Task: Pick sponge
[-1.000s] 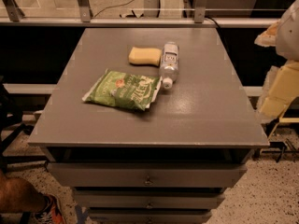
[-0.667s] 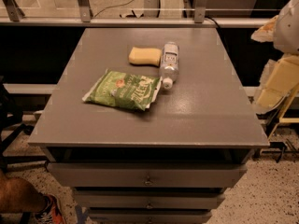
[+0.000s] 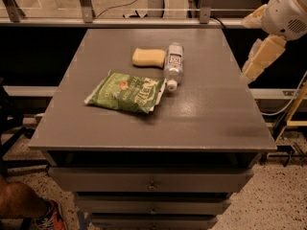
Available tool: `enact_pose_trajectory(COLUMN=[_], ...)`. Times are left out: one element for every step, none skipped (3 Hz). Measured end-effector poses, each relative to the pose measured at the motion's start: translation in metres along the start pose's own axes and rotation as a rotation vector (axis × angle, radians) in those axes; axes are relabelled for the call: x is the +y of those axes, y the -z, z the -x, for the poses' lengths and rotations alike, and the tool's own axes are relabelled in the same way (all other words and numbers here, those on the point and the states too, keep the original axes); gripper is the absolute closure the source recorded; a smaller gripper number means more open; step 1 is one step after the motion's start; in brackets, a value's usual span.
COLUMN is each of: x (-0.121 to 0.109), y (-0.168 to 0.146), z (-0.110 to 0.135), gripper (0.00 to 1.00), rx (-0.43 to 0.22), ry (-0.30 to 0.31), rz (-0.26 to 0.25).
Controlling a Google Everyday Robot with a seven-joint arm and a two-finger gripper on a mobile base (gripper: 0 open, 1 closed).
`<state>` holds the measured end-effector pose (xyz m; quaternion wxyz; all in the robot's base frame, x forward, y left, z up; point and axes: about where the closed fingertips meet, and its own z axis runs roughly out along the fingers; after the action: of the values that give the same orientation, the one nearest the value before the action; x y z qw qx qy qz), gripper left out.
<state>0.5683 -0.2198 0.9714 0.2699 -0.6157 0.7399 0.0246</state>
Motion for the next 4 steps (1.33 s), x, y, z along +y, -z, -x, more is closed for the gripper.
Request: enact_pose_trajectory(x=[0.000,-0.011,-0.027,-0.033], y=[0.000,-0.008,-0.028,-0.045], z=[0.000,0.015,0.040,0.055], gripper=[0.00,0.00,0.00,0.00], rx=[0.000,-0.001,-0.016,-0.025], ry=[0.000,0.001,0.003,0.003], rz=[0.000,-0.011,-0.005,0.021])
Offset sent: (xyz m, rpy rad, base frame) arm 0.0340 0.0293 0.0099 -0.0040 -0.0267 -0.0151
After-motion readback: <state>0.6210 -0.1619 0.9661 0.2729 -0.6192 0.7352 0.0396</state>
